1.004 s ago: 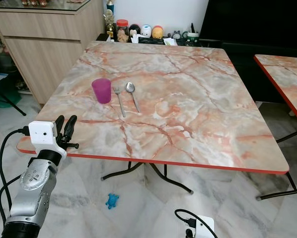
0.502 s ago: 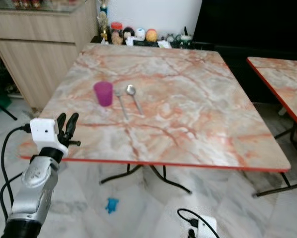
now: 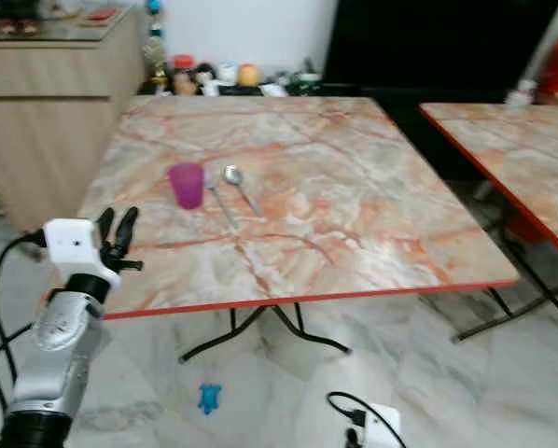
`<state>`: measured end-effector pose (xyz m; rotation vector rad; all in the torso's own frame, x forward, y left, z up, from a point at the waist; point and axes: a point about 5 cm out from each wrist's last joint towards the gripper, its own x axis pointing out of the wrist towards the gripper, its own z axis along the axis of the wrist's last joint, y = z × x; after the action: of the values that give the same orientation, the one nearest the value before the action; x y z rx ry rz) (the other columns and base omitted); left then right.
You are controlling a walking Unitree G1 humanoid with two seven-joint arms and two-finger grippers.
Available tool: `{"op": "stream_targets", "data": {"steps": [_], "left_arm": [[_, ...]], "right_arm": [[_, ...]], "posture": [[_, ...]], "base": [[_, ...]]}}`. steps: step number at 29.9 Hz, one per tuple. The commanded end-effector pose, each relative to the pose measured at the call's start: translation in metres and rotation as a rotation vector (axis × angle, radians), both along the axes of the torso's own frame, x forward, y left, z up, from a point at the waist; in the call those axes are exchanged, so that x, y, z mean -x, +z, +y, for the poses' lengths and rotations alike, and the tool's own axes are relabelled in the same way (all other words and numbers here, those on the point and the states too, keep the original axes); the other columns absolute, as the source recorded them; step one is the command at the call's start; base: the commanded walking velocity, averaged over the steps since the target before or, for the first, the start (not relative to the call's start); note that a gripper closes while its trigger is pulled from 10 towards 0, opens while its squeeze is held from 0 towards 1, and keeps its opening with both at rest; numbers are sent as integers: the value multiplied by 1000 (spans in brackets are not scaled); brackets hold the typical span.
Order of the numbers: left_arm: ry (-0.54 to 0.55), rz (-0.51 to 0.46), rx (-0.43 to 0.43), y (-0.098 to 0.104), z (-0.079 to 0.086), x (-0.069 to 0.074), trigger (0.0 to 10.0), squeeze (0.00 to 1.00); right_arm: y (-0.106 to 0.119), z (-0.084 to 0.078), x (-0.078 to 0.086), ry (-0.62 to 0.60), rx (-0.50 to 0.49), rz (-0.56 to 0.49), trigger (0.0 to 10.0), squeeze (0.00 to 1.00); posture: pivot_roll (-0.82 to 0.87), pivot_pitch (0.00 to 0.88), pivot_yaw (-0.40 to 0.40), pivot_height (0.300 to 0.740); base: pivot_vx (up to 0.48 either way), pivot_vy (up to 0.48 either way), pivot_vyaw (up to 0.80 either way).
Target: Setting the table
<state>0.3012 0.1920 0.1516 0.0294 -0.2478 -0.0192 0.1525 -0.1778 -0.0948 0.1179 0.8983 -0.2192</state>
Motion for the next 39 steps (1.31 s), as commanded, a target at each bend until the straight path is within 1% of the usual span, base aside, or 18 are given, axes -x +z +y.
{"op": "stream_targets", "data": {"steps": [1, 4, 20, 27, 30, 39], "left_arm": [[-39, -28, 0, 8, -10, -3, 10000, 0], [-46, -34, -16, 9, -11, -3, 10000, 0], [-64, -57, -17, 16, -15, -3, 10000, 0], [-65, -60, -22, 17, -15, -3, 10000, 0], [-67, -58, -24, 16, -15, -3, 10000, 0], [-64, -59, -24, 16, -15, -2, 10000, 0]], "right_arm": [[2, -9, -1, -12, 20, -7, 10000, 0], [2, -9, -2, -2, 26, -14, 10000, 0], [2, -8, -1, -11, 21, -15, 10000, 0], [2, -8, -1, -14, 18, -21, 10000, 0], [3, -8, -3, -10, 20, -38, 10000, 0], [2, -8, -2, -4, 33, -22, 10000, 0]], "posture": [[131, 0, -54, 740], [132, 0, -54, 740], [135, 0, -52, 740], [136, 0, -52, 740], [136, 0, -52, 740], [135, 0, -51, 740]], "base": [[0, 480, -644], [0, 0, 0], [0, 0, 0], [0, 0, -616], [0, 0, 0], [215, 0, 0]]}}
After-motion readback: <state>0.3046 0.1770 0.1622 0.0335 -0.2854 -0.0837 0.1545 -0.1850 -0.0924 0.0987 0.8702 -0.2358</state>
